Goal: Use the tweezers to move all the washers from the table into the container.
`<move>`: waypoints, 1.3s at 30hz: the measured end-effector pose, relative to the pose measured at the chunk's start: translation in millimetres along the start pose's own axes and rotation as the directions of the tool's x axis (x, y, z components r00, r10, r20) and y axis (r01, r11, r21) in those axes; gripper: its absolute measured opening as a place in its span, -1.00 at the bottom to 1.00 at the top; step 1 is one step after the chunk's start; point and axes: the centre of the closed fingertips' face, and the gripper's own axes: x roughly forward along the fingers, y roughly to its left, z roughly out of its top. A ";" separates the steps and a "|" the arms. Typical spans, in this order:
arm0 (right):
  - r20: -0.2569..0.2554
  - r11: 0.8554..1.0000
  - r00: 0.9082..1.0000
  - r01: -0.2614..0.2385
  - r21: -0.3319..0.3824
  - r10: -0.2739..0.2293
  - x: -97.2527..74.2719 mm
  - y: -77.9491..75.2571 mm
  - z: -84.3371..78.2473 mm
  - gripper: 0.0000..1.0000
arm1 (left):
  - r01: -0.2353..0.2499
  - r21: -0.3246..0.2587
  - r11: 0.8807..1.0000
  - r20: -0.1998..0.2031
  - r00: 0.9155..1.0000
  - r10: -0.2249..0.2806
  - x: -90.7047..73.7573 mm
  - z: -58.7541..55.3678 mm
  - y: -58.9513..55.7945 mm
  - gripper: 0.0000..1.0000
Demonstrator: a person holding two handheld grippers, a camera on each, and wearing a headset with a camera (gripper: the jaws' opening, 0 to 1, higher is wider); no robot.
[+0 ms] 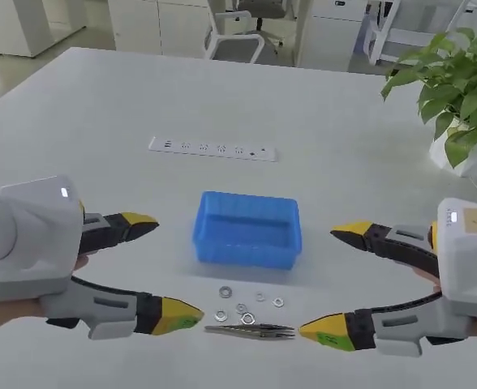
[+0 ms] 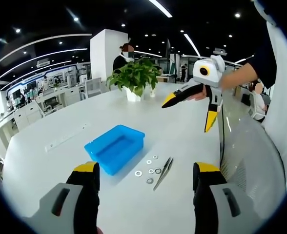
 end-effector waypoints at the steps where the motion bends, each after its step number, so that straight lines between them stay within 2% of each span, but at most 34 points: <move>1: -0.002 1.000 1.000 -0.003 0.001 0.003 0.9 0.2 -0.8 0.60 | 0.001 0.000 1.000 -0.003 1.000 -0.001 0.6 -1.3 0.0 0.66; 6: -0.026 1.000 0.999 -0.021 -0.009 0.021 8.5 2.6 -7.0 0.58 | 0.008 0.033 0.999 -0.041 0.999 -0.006 5.3 -11.1 -1.7 0.62; 10: -0.049 0.999 0.998 -0.034 -0.022 0.033 13.5 5.2 -12.1 0.50 | 0.012 0.017 1.000 -0.044 0.999 -0.011 9.9 -14.5 -3.3 0.61; 13: -0.060 0.999 0.998 -0.039 -0.028 0.037 17.5 6.0 -15.5 0.43 | 0.025 0.020 0.999 -0.074 0.997 -0.023 15.1 -23.1 -6.1 0.55; 15: -0.088 0.999 0.995 -0.043 -0.017 0.041 20.7 6.1 -21.0 0.34 | 0.033 0.080 0.996 -0.109 0.994 -0.025 17.9 -29.5 -8.3 0.49; 17: -0.111 0.998 0.992 -0.056 -0.006 0.055 23.4 7.5 -25.9 0.22 | 0.047 0.106 0.993 -0.121 0.992 -0.034 20.9 -31.3 -12.6 0.40; 24: -0.131 0.997 0.989 -0.076 -0.015 0.073 33.3 12.0 -33.5 0.12 | 0.064 0.082 0.995 -0.160 0.986 -0.050 31.7 -44.9 -9.8 0.32; 26: -0.145 0.997 0.987 -0.073 -0.024 0.068 37.9 10.7 -38.4 0.10 | 0.050 0.065 0.997 -0.188 0.981 -0.037 35.5 -53.8 -3.6 0.30; 28: -0.158 0.996 0.984 -0.086 -0.010 0.083 40.9 11.7 -43.3 0.10 | 0.042 0.035 0.999 -0.191 0.981 -0.034 39.2 -58.2 0.6 0.28; 31: -0.176 0.995 0.979 -0.102 -0.010 0.098 47.3 13.7 -50.8 0.08 | 0.042 0.025 0.999 -0.200 0.979 -0.036 45.2 -65.9 5.0 0.15; 35: -0.212 0.991 0.970 -0.129 -0.018 0.123 54.9 17.7 -61.4 0.04 | 0.067 0.037 0.997 -0.245 0.968 -0.056 52.1 -79.5 1.0 0.14; 36: -0.231 0.991 0.965 -0.134 -0.024 0.125 57.2 18.3 -65.6 0.01 | 0.096 0.058 0.994 -0.277 0.958 -0.076 52.1 -84.3 -5.4 0.14; 39: -0.271 0.988 0.954 -0.147 -0.042 0.130 62.9 19.0 -74.7 -0.12 | 0.146 0.090 0.985 -0.314 0.943 -0.111 57.0 -93.7 -16.8 0.12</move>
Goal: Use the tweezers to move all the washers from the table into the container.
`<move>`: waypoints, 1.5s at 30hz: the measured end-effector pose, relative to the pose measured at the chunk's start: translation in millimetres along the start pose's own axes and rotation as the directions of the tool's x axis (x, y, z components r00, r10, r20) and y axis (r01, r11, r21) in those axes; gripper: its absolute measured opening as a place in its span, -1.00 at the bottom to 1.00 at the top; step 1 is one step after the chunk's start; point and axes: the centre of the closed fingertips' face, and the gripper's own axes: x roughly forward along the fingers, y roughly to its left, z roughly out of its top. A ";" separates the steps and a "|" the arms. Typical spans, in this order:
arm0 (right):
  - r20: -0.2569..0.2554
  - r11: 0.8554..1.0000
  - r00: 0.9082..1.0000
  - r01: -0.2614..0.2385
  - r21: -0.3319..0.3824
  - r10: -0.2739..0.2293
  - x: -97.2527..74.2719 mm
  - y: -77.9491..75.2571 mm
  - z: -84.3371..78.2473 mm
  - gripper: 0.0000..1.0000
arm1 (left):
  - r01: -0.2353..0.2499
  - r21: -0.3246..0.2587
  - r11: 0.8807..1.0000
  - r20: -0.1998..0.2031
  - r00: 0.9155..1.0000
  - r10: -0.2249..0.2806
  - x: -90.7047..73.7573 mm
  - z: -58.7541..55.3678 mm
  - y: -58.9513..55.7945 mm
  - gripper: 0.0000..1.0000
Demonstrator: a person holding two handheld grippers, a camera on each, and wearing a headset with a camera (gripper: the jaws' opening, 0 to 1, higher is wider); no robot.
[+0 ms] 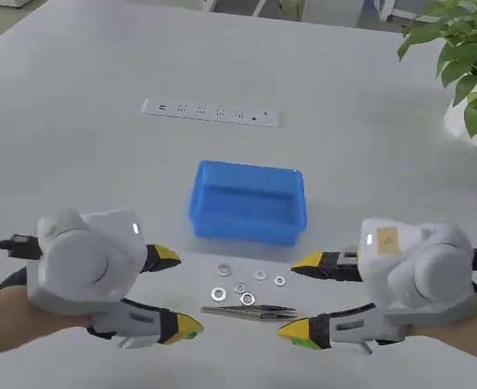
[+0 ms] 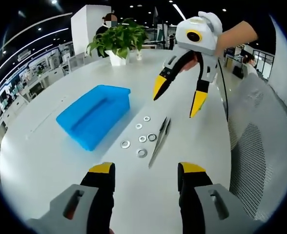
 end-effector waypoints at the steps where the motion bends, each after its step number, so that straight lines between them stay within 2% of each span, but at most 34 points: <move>1: -0.007 1.000 1.000 -0.004 -0.001 0.004 3.6 -0.5 -0.9 -0.18 | 0.014 0.023 1.000 -0.016 1.000 -0.013 3.4 -0.9 -5.4 0.10; 3: -0.025 1.000 1.000 0.003 0.019 -0.003 7.5 -3.6 -3.1 -0.33 | 0.028 0.031 0.999 -0.023 0.999 -0.027 8.7 -2.3 -9.3 0.08; 4: -0.039 0.999 0.999 0.003 0.046 -0.001 10.0 -5.4 -4.9 -0.36 | 0.031 0.020 0.999 -0.021 0.999 -0.031 10.9 -2.3 -9.4 0.07; 6: -0.037 0.998 0.999 -0.005 0.059 0.007 14.4 -5.8 -3.9 -0.36 | 0.041 -0.029 0.999 -0.013 0.999 -0.041 15.2 -1.9 -10.2 0.04; 8: -0.047 0.999 0.999 -0.011 0.042 0.013 17.1 -5.1 -4.8 -0.36 | 0.043 -0.030 0.999 -0.015 0.999 -0.044 15.5 0.3 -11.0 -0.01; 10: -0.093 1.000 0.996 -0.019 0.002 0.019 19.6 -5.5 -10.6 -0.37 | 0.046 -0.016 0.999 -0.021 0.999 -0.047 16.9 -0.5 -10.9 -0.08; 11: -0.095 1.000 0.995 -0.027 -0.005 0.026 21.2 -4.5 -11.0 -0.37 | 0.050 -0.015 0.999 -0.026 0.998 -0.051 18.0 -1.2 -11.0 -0.11; 15: -0.106 0.999 0.993 -0.047 0.009 0.048 28.8 -3.9 -13.6 -0.38 | 0.082 -0.018 0.996 -0.050 0.995 -0.083 23.6 -4.5 -13.8 -0.18; 17: -0.107 0.998 0.992 -0.060 0.014 0.061 32.4 -2.8 -12.0 -0.41 | 0.104 -0.045 0.994 -0.057 0.993 -0.106 26.8 -5.6 -17.2 -0.23; 19: -0.138 0.997 0.988 -0.072 0.022 0.074 35.4 -1.8 -16.1 -0.41 | 0.106 -0.046 0.993 -0.068 0.992 -0.109 30.5 -7.0 -17.8 -0.23; 22: -0.153 0.995 0.983 -0.100 -0.007 0.098 37.0 2.4 -18.3 -0.45 | 0.117 -0.030 0.993 -0.082 0.989 -0.120 32.5 -8.3 -20.7 -0.24; 25: -0.164 0.993 0.980 -0.119 -0.026 0.113 39.2 6.9 -18.6 -0.46 | 0.117 -0.029 0.993 -0.079 0.990 -0.119 34.8 -6.1 -19.7 -0.28; 28: -0.193 0.988 0.972 -0.145 -0.054 0.132 43.4 12.8 -20.3 -0.48 | 0.119 -0.038 0.992 -0.077 0.990 -0.122 37.4 -3.7 -19.1 -0.38; 30: -0.202 0.987 0.972 -0.140 -0.085 0.120 43.4 11.0 -19.0 -0.52 | 0.122 -0.036 0.992 -0.084 0.989 -0.125 38.6 -2.8 -18.6 -0.41; 31: -0.207 0.988 0.971 -0.140 -0.071 0.123 43.9 10.8 -17.8 -0.52 | 0.122 -0.032 0.992 -0.087 0.988 -0.125 39.4 -2.5 -18.2 -0.43; 33: -0.219 0.988 0.969 -0.136 -0.077 0.116 44.4 9.4 -17.8 -0.59 | 0.121 -0.016 0.992 -0.095 0.988 -0.122 40.8 -2.1 -17.1 -0.48; 35: -0.227 0.982 0.966 -0.154 -0.109 0.126 44.9 11.9 -18.2 -0.74 | 0.126 0.000 0.992 -0.100 0.987 -0.126 42.5 -0.6 -18.4 -0.50; 37: -0.234 0.980 0.965 -0.154 -0.129 0.121 44.5 11.2 -18.3 -0.78 | 0.140 -0.011 0.990 -0.103 0.985 -0.140 44.1 1.5 -21.2 -0.50; 40: -0.236 0.979 0.963 -0.160 -0.127 0.126 44.4 12.1 -19.0 -0.81 | 0.140 -0.001 0.990 -0.105 0.985 -0.139 47.7 3.6 -22.2 -0.59; 43: -0.238 0.976 0.961 -0.174 -0.131 0.140 43.0 17.7 -18.7 -0.84 | 0.129 0.018 0.991 -0.126 0.984 -0.126 49.2 4.2 -20.7 -0.70; 44: -0.235 0.970 0.959 -0.194 -0.147 0.157 42.5 21.9 -18.4 -0.84 | 0.129 0.014 0.992 -0.132 0.983 -0.126 49.5 4.7 -20.4 -0.71; 45: -0.215 0.963 0.962 -0.208 -0.173 0.169 42.2 25.2 -15.0 -0.84 | 0.132 0.012 0.991 -0.141 0.982 -0.129 49.1 4.4 -20.3 -0.71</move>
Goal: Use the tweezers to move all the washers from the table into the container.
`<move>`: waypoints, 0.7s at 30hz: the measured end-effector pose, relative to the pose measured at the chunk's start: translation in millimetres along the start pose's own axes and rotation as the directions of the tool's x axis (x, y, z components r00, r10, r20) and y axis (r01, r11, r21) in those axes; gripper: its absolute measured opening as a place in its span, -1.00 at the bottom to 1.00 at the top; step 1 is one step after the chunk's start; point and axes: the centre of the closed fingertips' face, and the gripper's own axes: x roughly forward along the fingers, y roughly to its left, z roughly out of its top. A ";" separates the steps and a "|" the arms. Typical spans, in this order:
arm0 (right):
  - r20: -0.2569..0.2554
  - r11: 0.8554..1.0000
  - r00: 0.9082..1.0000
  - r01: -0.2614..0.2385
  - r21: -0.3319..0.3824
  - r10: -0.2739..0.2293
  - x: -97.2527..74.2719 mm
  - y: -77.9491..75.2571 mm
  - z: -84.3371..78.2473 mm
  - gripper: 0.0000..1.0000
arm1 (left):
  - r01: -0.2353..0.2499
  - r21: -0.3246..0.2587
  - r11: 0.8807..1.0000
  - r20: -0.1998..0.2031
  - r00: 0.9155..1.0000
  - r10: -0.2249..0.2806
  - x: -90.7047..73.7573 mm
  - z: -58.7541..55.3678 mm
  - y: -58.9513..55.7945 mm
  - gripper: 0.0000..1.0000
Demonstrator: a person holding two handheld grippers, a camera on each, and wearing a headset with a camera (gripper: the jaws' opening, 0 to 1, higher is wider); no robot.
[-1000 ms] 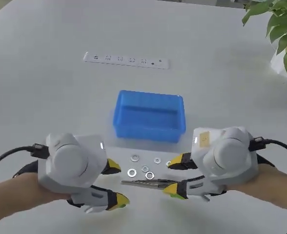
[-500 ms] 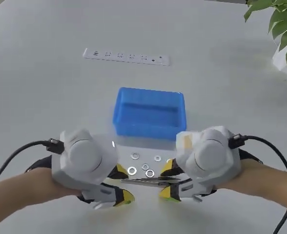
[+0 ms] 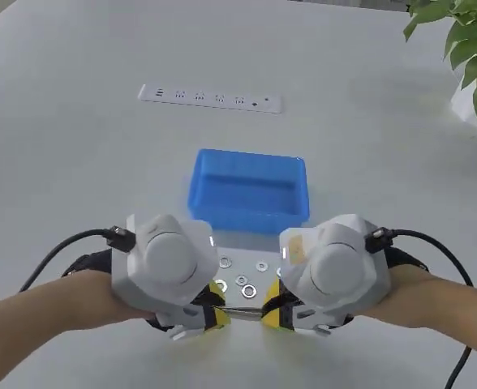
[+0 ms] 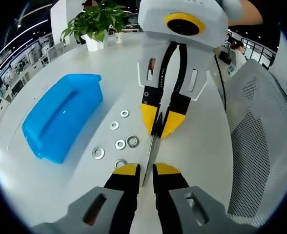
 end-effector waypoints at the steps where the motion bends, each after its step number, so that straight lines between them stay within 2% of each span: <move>1: 0.019 1.000 1.000 0.011 0.023 -0.012 -2.8 0.5 3.2 -0.84 | 0.006 0.006 1.000 -0.009 1.000 -0.006 -0.2 -0.4 -0.7 -0.71; 3: 0.074 0.997 0.997 0.028 0.067 -0.033 -8.6 -3.5 13.7 -0.84 | 0.005 0.016 1.000 -0.013 1.000 -0.005 -0.3 -1.2 -0.7 -0.71; 4: 0.083 0.996 0.996 0.038 0.076 -0.044 -11.2 -5.7 15.8 -0.85 | 0.005 0.017 1.000 -0.014 1.000 -0.004 -0.8 -1.3 -1.1 -0.71; 6: 0.076 0.997 0.996 0.044 0.068 -0.049 -14.8 -7.7 15.6 -0.85 | -0.002 0.031 1.000 -0.026 1.000 0.003 -1.3 -2.6 -0.7 -0.74; 8: 0.071 0.998 0.996 0.044 0.054 -0.048 -13.6 -5.4 15.7 -0.85 | -0.022 0.075 0.997 -0.040 0.999 0.025 -2.4 -4.6 2.3 -0.82; 11: 0.068 0.998 0.997 0.040 0.037 -0.043 -11.7 0.1 17.3 -0.85 | 0.003 0.070 0.998 -0.047 0.999 0.000 -4.4 -6.9 -4.6 -0.84; 14: 0.062 0.999 0.997 0.038 0.005 -0.038 -11.5 4.5 19.1 -0.85 | 0.009 0.094 0.996 -0.049 0.999 -0.004 -8.9 -8.4 -10.0 -0.86; 16: 0.047 0.998 0.998 0.045 -0.041 -0.043 -11.5 5.0 19.4 -0.84 | 0.010 0.107 0.994 -0.047 0.999 -0.005 -12.7 -7.5 -12.4 -0.87; 21: 0.033 0.995 0.998 0.052 -0.081 -0.050 -12.6 5.8 18.3 -0.84 | 0.013 0.119 0.993 -0.028 1.000 -0.010 -23.3 -0.8 -14.1 -0.88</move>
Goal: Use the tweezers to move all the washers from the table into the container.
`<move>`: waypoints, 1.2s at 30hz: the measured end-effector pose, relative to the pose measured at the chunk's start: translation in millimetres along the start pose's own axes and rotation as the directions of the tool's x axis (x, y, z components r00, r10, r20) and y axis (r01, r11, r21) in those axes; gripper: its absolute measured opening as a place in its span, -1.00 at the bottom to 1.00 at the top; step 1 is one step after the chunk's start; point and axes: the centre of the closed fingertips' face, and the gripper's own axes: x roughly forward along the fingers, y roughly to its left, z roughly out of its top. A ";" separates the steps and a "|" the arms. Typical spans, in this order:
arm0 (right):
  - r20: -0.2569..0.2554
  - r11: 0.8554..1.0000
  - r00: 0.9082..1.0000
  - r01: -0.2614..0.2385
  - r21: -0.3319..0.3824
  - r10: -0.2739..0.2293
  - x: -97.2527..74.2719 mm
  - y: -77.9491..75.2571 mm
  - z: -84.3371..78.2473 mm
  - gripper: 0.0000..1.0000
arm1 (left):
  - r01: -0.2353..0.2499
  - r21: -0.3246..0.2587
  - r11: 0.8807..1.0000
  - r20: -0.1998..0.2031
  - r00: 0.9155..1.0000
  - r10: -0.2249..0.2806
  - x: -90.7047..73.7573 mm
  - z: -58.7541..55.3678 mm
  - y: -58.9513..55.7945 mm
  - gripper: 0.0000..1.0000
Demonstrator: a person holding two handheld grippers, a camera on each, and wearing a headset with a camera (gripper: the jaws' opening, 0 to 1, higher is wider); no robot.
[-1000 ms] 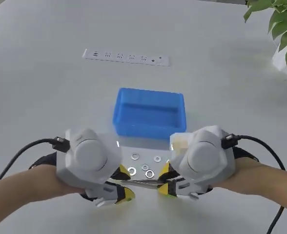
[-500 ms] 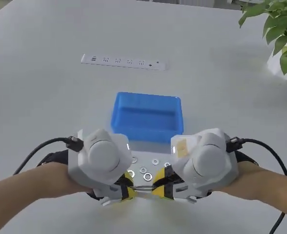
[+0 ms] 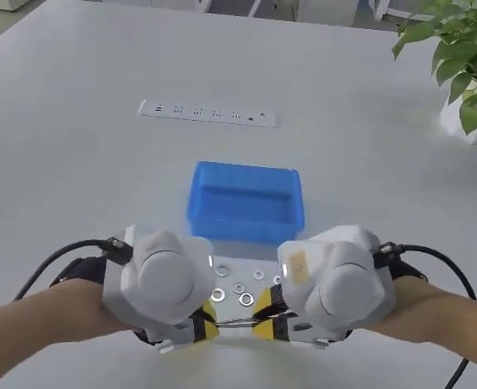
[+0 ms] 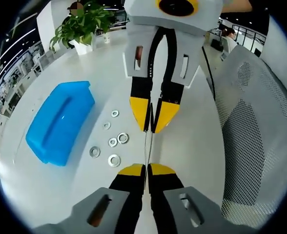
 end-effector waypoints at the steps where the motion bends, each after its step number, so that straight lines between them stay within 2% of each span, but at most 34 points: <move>1: -0.003 1.000 1.000 0.000 -0.006 -0.001 -0.4 0.6 -1.4 -0.84 | 0.004 0.000 1.000 0.008 1.000 -0.004 -3.0 2.7 -0.9 -0.88; 5: -0.007 1.000 1.000 0.013 -0.023 -0.013 -1.4 0.2 -6.6 -0.84 | 0.000 0.006 1.000 0.048 0.999 0.000 -10.3 16.3 -1.3 -0.88; 11: 0.027 0.999 0.999 0.040 -0.014 -0.040 -2.7 -2.8 -7.7 -0.85 | -0.027 0.024 0.999 0.088 0.996 0.024 -16.4 30.6 -0.8 -0.88; 12: 0.041 0.999 0.998 0.040 -0.009 -0.040 -3.0 -2.8 -6.5 -0.85 | -0.026 0.029 0.999 0.079 0.997 0.024 -16.7 30.3 -1.5 -0.88; 16: 0.078 0.999 0.996 0.044 -0.007 -0.043 -4.6 -0.9 -3.8 -0.86 | -0.031 0.023 0.999 0.085 0.996 0.029 -21.1 34.7 -4.7 -0.88; 23: 0.157 0.997 0.986 0.057 0.050 -0.065 -8.8 -3.3 0.8 -0.86 | -0.063 0.044 0.997 0.115 0.992 0.058 -28.4 49.5 -4.9 -0.88; 26: 0.196 0.994 0.977 0.074 0.080 -0.089 -10.7 -6.4 3.1 -0.86 | -0.072 0.041 0.997 0.128 0.990 0.066 -30.4 55.3 -3.3 -0.88; 27: 0.206 0.992 0.974 0.077 0.097 -0.096 -11.7 -7.0 2.9 -0.86 | -0.087 0.034 0.996 0.148 0.986 0.081 -31.8 59.9 -1.2 -0.92; 28: 0.228 0.990 0.969 0.074 0.118 -0.099 -12.6 -7.2 4.7 -0.86 | -0.053 0.025 0.998 0.187 0.981 0.048 -29.2 68.0 -7.8 -0.92; 30: 0.224 0.991 0.969 0.077 0.112 -0.100 -13.0 -7.3 2.0 -0.86 | -0.065 0.008 0.998 0.183 0.981 0.062 -30.3 70.5 -2.2 -0.92; 31: 0.225 0.990 0.969 0.077 0.118 -0.103 -13.1 -7.8 1.9 -0.86 | -0.076 0.036 0.996 0.177 0.982 0.069 -28.5 70.7 -0.8 -0.91; 32: 0.227 0.989 0.968 0.078 0.122 -0.105 -13.1 -8.0 1.8 -0.86 | -0.079 0.038 0.996 0.178 0.982 0.071 -27.6 71.1 -0.2 -0.91; 36: 0.240 0.988 0.965 0.077 0.131 -0.107 -14.2 -7.9 -0.2 -0.86 | -0.061 0.042 0.997 0.198 0.979 0.051 -26.4 75.4 -1.7 -0.91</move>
